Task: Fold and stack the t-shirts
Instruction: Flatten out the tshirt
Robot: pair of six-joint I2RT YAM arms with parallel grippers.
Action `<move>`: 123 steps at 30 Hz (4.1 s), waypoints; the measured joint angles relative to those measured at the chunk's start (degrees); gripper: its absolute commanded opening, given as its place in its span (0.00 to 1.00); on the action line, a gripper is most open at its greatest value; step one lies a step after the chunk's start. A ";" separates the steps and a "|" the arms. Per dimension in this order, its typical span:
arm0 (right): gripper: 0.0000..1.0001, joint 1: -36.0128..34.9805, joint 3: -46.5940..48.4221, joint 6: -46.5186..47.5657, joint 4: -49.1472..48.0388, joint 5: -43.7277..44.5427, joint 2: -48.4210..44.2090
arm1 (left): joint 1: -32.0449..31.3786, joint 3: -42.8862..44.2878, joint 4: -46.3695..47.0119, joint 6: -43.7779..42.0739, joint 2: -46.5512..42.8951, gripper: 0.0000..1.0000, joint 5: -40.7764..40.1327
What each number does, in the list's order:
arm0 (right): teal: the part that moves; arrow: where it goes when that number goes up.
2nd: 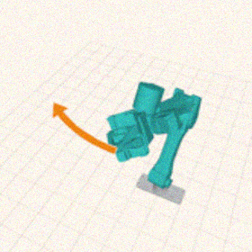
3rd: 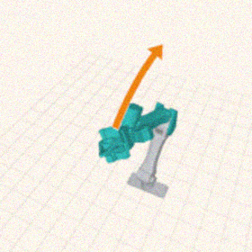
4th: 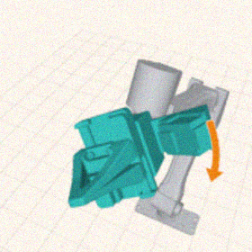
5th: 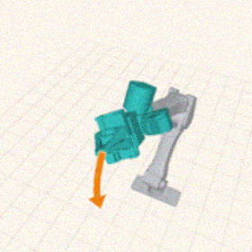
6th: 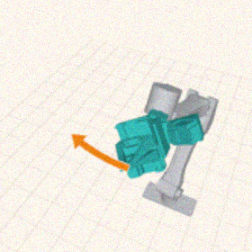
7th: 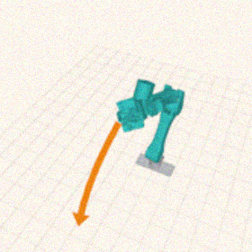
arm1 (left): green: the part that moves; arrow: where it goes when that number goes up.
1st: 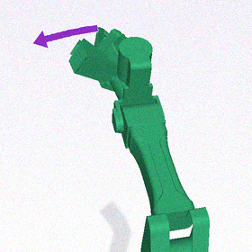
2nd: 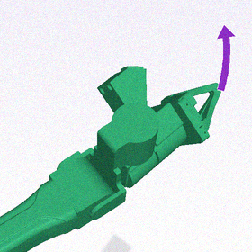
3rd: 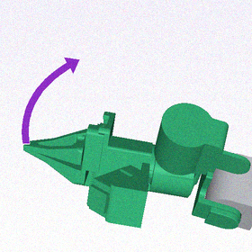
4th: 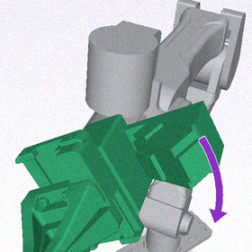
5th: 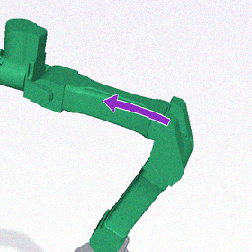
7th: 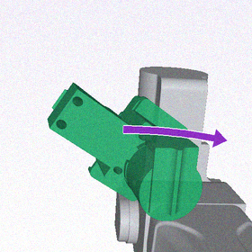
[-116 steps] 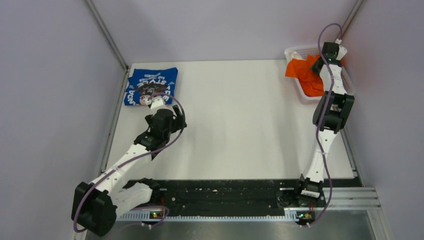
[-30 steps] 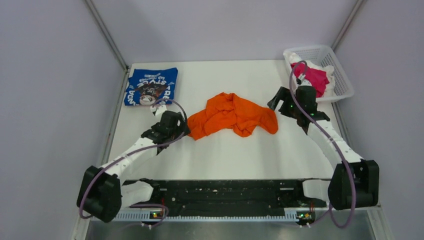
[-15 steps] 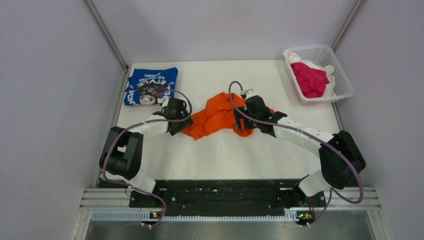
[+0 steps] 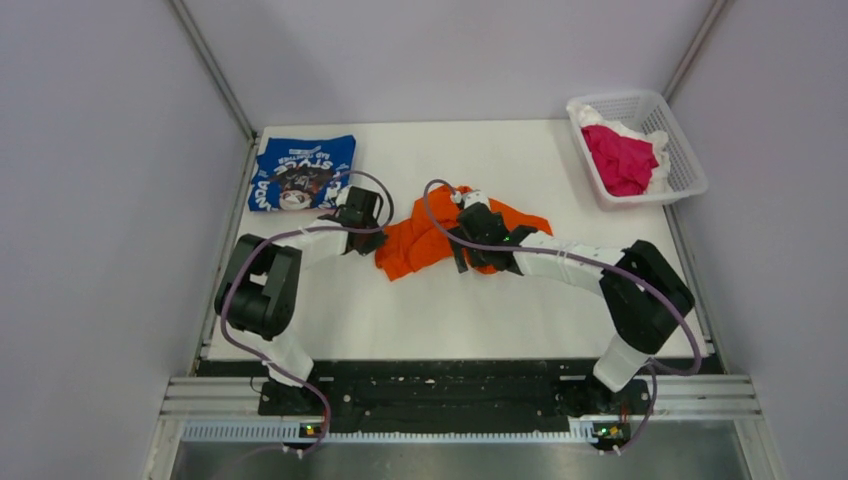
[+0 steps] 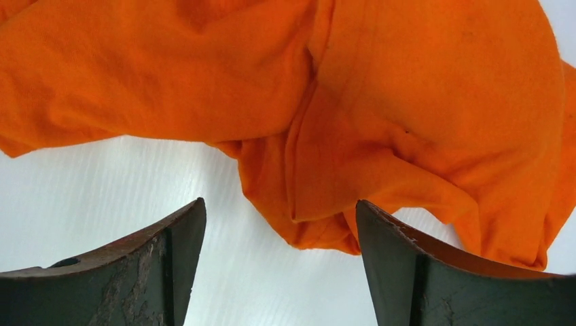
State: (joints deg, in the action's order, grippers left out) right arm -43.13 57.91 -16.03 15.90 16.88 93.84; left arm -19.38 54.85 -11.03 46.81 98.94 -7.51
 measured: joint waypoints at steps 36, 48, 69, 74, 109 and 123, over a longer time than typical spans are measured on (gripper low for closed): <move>0.54 -0.79 2.08 -3.76 -0.85 9.35 1.68 | -1.01 -7.34 -5.73 1.33 -8.37 0.00 -8.94; 0.42 0.48 2.08 -5.27 0.98 9.66 6.71 | -1.01 -7.41 -5.79 1.29 -8.48 0.00 -8.94; 0.00 5.33 -0.59 -10.10 3.87 20.20 -9.25 | -1.01 -8.20 -11.37 1.18 -18.43 0.00 -13.33; 0.00 8.92 -0.52 -8.07 3.56 23.52 -19.89 | -1.01 -5.46 -13.00 0.00 -26.32 0.00 -17.51; 0.81 10.69 -22.58 -20.87 14.16 8.72 -32.17 | -0.94 -17.44 -11.34 -0.26 -32.70 0.00 -13.66; 0.87 11.02 -6.58 1.51 0.39 -1.36 -19.04 | -0.92 -17.90 -9.97 0.44 -32.65 0.00 -12.92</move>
State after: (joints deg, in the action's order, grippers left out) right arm -32.12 51.33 -14.52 16.29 15.53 74.81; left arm -20.29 36.95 -20.99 47.24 66.28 -20.43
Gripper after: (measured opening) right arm 0.901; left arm 0.018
